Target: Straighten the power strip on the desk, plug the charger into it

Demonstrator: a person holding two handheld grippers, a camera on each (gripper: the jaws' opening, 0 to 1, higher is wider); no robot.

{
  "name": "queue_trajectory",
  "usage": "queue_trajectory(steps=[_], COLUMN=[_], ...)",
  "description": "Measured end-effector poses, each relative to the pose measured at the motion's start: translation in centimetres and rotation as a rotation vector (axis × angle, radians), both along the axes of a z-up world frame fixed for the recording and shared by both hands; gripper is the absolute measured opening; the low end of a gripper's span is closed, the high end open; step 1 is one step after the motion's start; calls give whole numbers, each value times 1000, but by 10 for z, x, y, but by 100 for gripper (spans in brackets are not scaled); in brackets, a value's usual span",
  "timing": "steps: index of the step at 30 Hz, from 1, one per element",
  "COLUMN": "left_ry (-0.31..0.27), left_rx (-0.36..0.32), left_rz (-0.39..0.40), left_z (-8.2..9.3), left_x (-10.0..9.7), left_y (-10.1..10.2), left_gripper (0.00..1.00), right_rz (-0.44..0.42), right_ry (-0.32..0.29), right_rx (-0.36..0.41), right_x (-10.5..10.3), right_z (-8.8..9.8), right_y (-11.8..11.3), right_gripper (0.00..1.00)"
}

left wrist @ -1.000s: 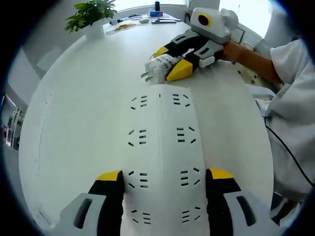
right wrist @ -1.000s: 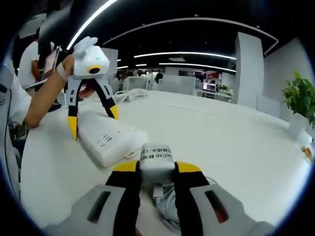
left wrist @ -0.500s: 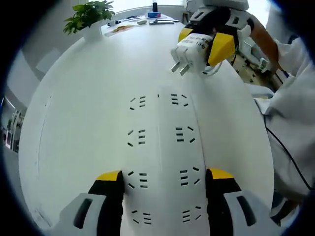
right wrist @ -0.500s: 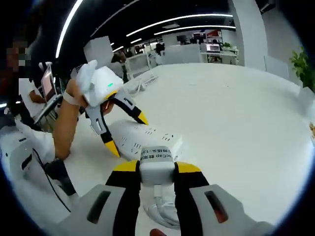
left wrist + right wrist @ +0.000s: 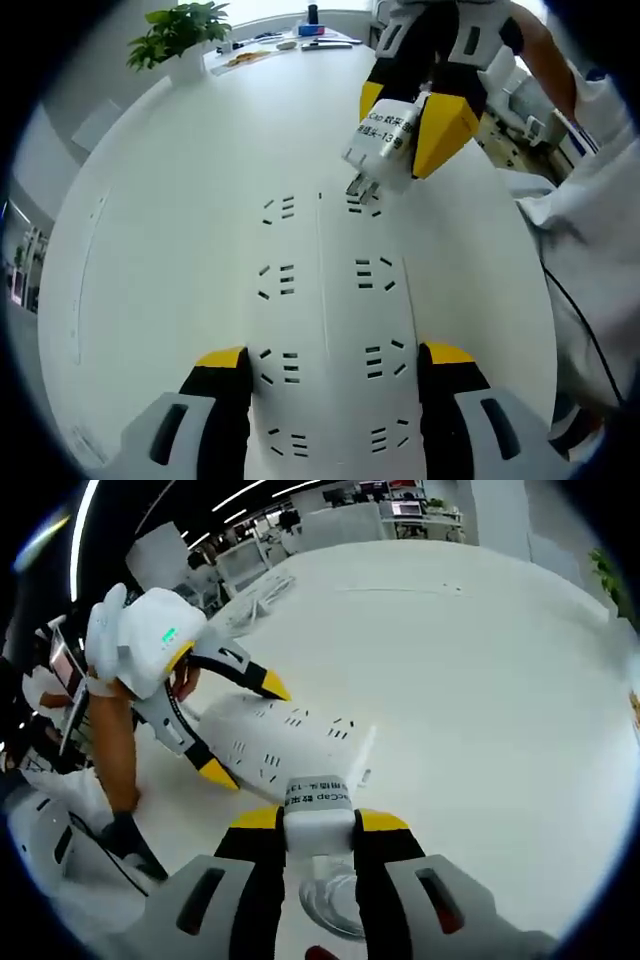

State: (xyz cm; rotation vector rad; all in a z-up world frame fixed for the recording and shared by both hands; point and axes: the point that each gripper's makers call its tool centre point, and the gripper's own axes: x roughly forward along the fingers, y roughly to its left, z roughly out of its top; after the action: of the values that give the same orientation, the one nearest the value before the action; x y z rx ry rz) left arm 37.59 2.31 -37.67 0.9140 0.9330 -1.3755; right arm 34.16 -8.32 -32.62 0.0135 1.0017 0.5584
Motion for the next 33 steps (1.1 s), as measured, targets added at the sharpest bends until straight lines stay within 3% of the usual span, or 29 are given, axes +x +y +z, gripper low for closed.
queue_trajectory(steps=[3, 7, 9, 16, 21, 26, 30, 33], left_ry=[0, -1, -1, 0, -1, 1, 0, 1], left_rx=[0, 0, 0, -7, -5, -16, -10, -14], left_rz=[-2, -3, -4, -31, -48, -53, -53, -54], left_z=[1, 2, 2, 2, 2, 1, 1, 0], left_x=[0, -2, -2, -4, -4, -4, -3, -1], left_y=[0, 0, 0, -1, -2, -3, -4, -5], left_gripper=[69, 69, 69, 69, 69, 69, 69, 69], right_rz=[-22, -18, -58, -60, -117, -132, -177, -149], right_ry=[43, 103, 164, 265, 267, 283, 269, 303], right_rx=[-13, -96, -79, -115, -119, -167, -158, -193], right_x=[0, -7, -10, -15, -1, 5, 20, 23], right_z=[1, -1, -2, -6, 4, 4, 3, 3], right_y=[0, 2, 3, 2, 7, 11, 16, 14], right_gripper=[25, 25, 25, 25, 25, 25, 25, 25])
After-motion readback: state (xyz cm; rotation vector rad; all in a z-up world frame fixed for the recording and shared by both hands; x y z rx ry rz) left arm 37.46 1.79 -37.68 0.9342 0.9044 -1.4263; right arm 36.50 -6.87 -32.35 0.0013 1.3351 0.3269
